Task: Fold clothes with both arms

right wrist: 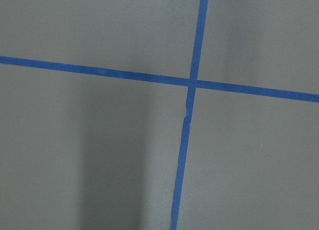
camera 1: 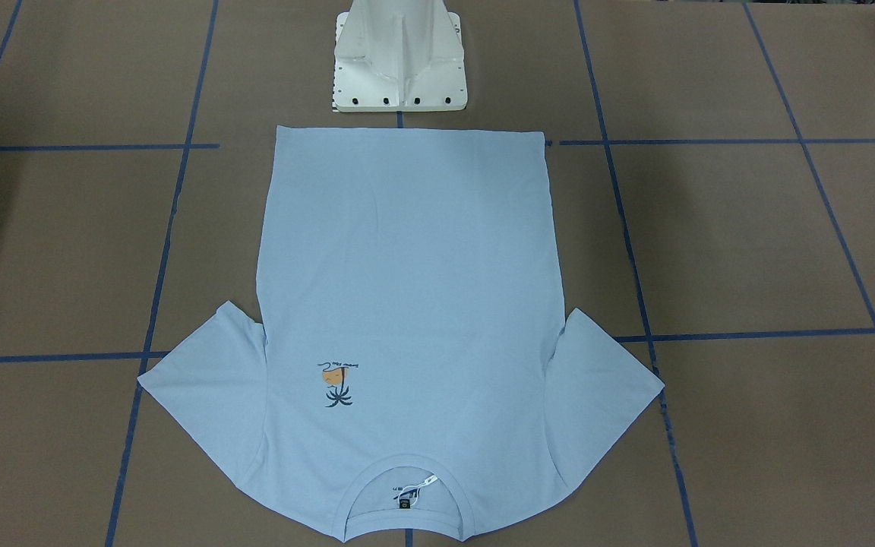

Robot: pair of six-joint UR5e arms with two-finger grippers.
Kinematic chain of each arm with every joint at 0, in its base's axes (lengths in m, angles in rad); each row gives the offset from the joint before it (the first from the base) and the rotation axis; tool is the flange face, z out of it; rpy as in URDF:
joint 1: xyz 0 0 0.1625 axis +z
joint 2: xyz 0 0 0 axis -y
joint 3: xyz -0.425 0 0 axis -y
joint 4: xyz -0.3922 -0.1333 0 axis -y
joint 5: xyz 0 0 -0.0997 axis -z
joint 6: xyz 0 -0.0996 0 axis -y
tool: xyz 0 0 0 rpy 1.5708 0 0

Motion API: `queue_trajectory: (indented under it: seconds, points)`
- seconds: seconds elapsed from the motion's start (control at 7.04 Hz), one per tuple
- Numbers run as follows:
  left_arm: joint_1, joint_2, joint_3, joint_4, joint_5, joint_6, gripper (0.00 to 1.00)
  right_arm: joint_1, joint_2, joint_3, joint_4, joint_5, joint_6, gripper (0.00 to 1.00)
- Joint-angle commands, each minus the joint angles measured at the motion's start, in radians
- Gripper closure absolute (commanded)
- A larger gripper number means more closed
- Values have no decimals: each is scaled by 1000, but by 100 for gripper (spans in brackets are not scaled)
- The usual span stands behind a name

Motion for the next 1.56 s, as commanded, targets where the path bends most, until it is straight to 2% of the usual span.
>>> queue_trajectory:
  seconds: [0.0,0.14,0.28,0.43,0.57,0.71,0.99,1.14,1.28,1.42]
  points:
    - [0,-2,-8,6,-2,-2,0,-1,13,-4,-1,-1,-1,0]
    - [2,0,-56,32,3,-5,0,-1,14,-2,0,1,-5,0]
    - [0,2,-61,31,28,-5,0,1,11,6,26,-1,-10,0]
    - [3,27,-107,30,30,-5,0,-14,-10,0,199,-8,-1,0]
    - [3,63,-136,17,21,2,0,-60,-4,-32,315,-10,11,0]
    - [2,101,-208,15,0,1,0,-121,20,-37,362,-13,137,0]
    - [6,101,-259,11,-78,-2,0,-282,95,-43,454,-123,340,0]
    - [6,133,-349,24,-139,-11,0,-374,182,-84,506,-181,587,0]
    - [6,184,-397,15,-190,-12,0,-456,264,-135,544,-252,796,0]
    - [6,186,-408,12,-209,-13,0,-517,333,-181,573,-316,918,0]
